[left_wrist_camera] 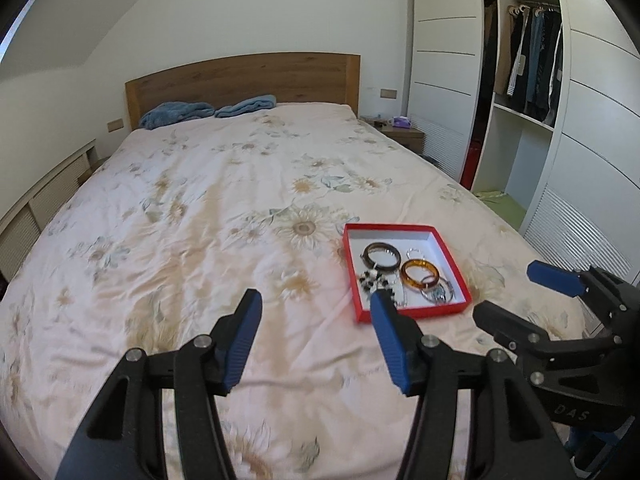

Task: Organize jewelry

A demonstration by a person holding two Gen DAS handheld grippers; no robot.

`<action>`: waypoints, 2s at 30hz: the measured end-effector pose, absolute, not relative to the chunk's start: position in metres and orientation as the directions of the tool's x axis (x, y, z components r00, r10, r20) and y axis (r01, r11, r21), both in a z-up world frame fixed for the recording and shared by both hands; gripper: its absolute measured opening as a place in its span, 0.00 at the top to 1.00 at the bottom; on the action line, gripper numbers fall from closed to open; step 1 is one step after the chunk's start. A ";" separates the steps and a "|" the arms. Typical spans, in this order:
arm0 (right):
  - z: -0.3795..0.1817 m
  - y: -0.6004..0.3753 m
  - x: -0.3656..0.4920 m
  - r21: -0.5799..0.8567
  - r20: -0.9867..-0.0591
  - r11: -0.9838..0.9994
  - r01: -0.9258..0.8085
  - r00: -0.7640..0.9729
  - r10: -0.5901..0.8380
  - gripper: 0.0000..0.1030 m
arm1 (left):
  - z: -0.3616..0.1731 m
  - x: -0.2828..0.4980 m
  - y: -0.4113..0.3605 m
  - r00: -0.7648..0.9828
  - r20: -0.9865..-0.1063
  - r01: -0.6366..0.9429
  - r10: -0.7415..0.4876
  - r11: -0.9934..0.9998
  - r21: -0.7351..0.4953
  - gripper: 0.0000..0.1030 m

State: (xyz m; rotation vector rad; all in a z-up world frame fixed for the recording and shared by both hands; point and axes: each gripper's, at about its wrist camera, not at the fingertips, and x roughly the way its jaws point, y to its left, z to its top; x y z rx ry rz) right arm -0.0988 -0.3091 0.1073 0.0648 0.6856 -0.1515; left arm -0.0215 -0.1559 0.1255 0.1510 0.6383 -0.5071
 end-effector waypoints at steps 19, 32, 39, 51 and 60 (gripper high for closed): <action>0.107 -0.261 -0.162 -0.013 -0.603 0.985 0.173 0.784 -0.146 0.13 | 0.117 -0.071 -0.103 0.721 -0.611 0.413 -0.327 0.911 0.000 0.47; 0.104 -0.264 -0.174 -0.062 -0.594 0.977 0.203 0.780 -0.200 0.13 | 0.104 -0.061 -0.100 0.721 -0.642 0.346 -0.261 0.938 0.008 0.47; 0.101 -0.269 -0.173 -0.085 -0.597 0.975 0.207 0.772 -0.216 0.13 | 0.098 -0.057 -0.104 0.712 -0.652 0.347 -0.263 0.938 0.000 0.47; 0.095 -0.273 -0.167 -0.099 -0.611 0.971 0.216 0.758 -0.231 0.13 | 0.092 -0.049 -0.107 0.705 -0.657 0.348 -0.267 0.937 -0.007 0.47; 0.089 -0.274 -0.158 -0.097 -0.624 0.973 0.208 0.749 -0.222 0.13 | 0.086 -0.043 -0.111 0.705 -0.654 0.350 -0.277 0.936 -0.018 0.47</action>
